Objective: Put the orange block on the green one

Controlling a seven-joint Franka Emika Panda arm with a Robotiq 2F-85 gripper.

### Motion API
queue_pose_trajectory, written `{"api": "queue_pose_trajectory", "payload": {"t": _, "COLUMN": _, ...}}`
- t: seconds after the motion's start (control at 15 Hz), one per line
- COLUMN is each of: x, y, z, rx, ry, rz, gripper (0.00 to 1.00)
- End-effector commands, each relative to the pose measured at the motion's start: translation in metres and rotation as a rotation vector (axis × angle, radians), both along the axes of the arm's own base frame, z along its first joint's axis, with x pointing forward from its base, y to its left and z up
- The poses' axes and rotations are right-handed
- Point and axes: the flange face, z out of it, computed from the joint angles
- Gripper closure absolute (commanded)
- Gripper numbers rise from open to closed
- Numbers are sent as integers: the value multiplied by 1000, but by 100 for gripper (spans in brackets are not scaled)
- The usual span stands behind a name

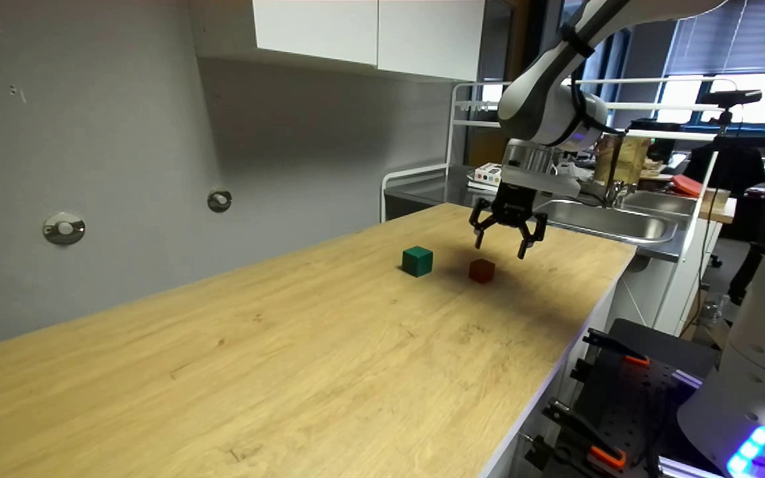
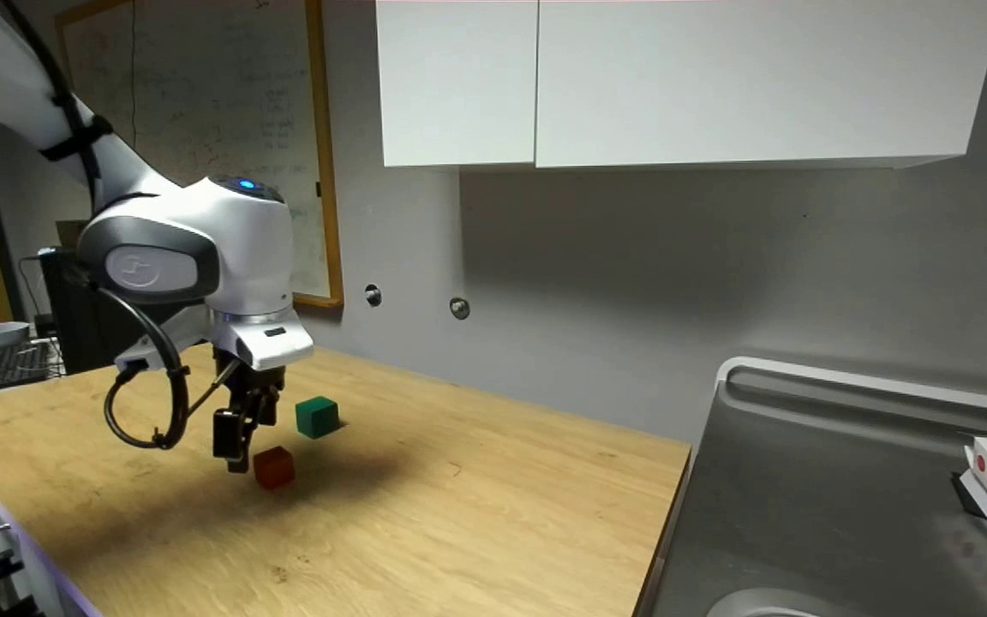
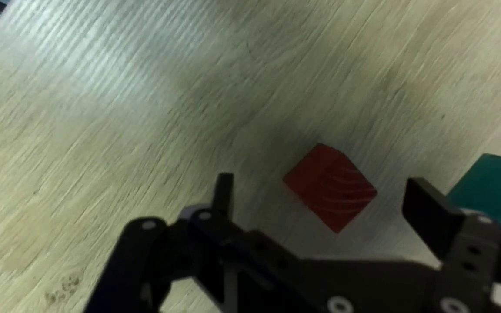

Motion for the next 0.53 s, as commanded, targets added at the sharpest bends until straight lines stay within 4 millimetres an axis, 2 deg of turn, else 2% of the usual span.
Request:
{"api": "queue_pose_trajectory", "payload": {"t": 0.0, "x": 29, "y": -15, "z": -6, "rx": 14, "ry": 39, "rz": -55, "gripper": 0}}
{"api": "queue_pose_trajectory", "payload": {"t": 0.2, "x": 47, "y": -17, "z": -13, "rx": 17, "ry": 67, "rz": -63, "gripper": 0}}
{"api": "queue_pose_trajectory", "payload": {"t": 0.47, "x": 71, "y": 0, "z": -34, "rx": 50, "ry": 111, "rz": -46, "gripper": 0}}
